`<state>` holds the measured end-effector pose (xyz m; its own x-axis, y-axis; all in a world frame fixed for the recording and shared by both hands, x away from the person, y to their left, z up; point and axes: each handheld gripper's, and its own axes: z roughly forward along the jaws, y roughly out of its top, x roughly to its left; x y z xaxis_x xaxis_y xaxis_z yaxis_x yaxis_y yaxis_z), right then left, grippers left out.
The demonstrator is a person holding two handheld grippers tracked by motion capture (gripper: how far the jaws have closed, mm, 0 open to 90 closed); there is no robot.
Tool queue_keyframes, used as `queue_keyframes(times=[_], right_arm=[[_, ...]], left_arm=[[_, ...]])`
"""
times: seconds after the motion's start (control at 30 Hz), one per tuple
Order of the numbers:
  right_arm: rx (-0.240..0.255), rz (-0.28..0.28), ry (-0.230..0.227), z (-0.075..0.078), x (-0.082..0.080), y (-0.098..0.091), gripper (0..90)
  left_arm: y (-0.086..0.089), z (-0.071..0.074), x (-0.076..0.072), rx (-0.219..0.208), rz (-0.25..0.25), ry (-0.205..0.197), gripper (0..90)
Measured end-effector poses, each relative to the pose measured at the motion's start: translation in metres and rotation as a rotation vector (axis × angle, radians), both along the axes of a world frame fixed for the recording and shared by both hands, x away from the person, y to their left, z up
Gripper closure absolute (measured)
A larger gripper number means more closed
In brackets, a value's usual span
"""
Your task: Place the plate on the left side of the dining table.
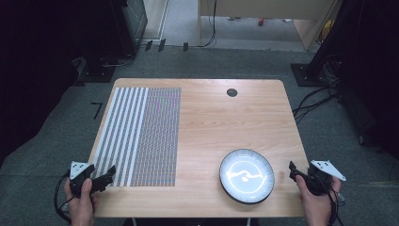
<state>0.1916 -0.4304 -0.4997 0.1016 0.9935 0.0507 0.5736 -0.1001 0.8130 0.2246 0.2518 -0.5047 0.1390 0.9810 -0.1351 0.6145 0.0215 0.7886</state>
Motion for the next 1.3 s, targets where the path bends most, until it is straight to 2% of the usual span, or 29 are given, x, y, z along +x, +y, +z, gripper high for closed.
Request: queue_keyframes(times=[0.17,0.6,0.73,0.8,1.07,1.13,1.23,1.3], right_arm=[[0.003,0.019,-0.035,0.009,-0.004,0.009,23.1],[-0.003,0.051,-0.056,0.019,-0.008,0.029,24.7],[0.033,0.032,-0.064,0.022,-0.008,0.033,31.0],[0.046,0.034,-0.066,0.024,-0.008,0.035,31.3],[0.038,0.072,-0.056,0.025,-0.009,0.042,32.3],[0.041,0.055,-0.068,0.026,-0.01,0.044,33.6],[0.023,0.061,-0.081,0.027,-0.011,0.045,33.9],[0.02,0.067,-0.075,0.027,-0.011,0.047,32.4]], left_arm=[[-0.003,0.003,-0.001,-0.005,-0.005,-0.01,15.4],[-0.012,0.008,-0.004,-0.02,-0.033,-0.025,15.4],[-0.017,0.01,-0.005,-0.025,-0.042,-0.029,15.4],[-0.017,0.011,-0.005,-0.024,-0.041,-0.031,15.4],[-0.023,0.013,-0.006,-0.036,-0.055,-0.032,13.4],[-0.025,0.014,-0.007,-0.041,-0.061,-0.035,13.4],[-0.027,0.015,-0.007,-0.035,-0.065,-0.034,13.3],[-0.031,0.015,-0.008,-0.032,-0.072,-0.034,13.2]])
